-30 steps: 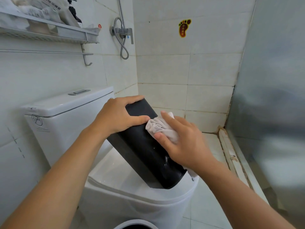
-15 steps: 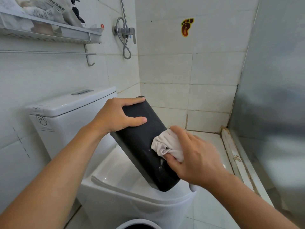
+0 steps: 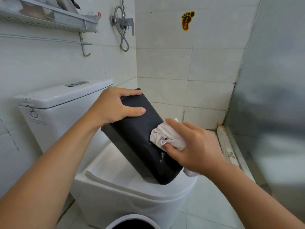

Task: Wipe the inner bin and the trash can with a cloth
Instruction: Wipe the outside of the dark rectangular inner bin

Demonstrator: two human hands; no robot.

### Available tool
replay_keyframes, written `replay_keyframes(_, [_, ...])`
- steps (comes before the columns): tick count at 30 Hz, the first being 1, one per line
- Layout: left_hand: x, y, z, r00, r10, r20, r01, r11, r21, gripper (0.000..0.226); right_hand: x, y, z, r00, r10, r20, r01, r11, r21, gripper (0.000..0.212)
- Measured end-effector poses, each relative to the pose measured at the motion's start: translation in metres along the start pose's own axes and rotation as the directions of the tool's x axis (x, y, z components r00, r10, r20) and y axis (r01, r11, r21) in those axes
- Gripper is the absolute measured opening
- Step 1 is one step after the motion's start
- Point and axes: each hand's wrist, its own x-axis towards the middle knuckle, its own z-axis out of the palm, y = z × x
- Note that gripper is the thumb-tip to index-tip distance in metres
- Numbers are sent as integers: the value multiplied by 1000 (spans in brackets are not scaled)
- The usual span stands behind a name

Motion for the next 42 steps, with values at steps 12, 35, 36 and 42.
replay_keyframes(12, [2, 3, 6, 998, -61, -9, 61, 998, 12, 49, -16, -4, -15, 984, -180, 6, 180, 984, 5, 57])
replay_keyframes(35, [-2, 9, -1, 997, -68, 43, 63, 993, 103, 43, -17, -16, -13, 974, -215, 66, 218, 975, -35, 49])
replay_keyframes(36, [-3, 12, 0, 997, -58, 52, 52, 993, 103, 43, -11, -17, -12, 982, -186, 44, 187, 982, -24, 50])
replay_keyframes(42, [-3, 23, 7, 997, 4, 81, -15, 990, 138, 45, 14, -31, -8, 996, -65, -66, 65, 998, 11, 50])
